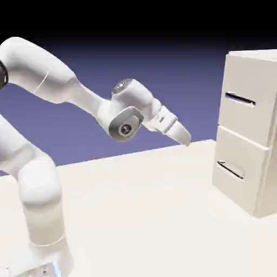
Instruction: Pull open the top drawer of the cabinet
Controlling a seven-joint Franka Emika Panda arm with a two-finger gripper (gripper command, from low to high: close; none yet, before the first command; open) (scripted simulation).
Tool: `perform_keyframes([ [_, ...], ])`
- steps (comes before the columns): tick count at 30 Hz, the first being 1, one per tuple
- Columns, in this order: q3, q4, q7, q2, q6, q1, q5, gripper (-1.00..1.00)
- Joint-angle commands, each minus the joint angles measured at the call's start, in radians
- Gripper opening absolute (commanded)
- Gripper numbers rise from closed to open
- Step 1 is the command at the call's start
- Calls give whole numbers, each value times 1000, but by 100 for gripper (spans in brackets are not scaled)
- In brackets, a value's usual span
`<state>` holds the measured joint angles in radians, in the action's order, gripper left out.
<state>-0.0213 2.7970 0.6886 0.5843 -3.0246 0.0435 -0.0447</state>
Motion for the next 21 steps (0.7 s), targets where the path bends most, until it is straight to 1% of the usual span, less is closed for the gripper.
perform_keyframes([
  [1, -18, -11, -44, 12, 10, 26, -37, 0],
  [21, -371, -226, -913, 248, 216, 549, -778, 0],
])
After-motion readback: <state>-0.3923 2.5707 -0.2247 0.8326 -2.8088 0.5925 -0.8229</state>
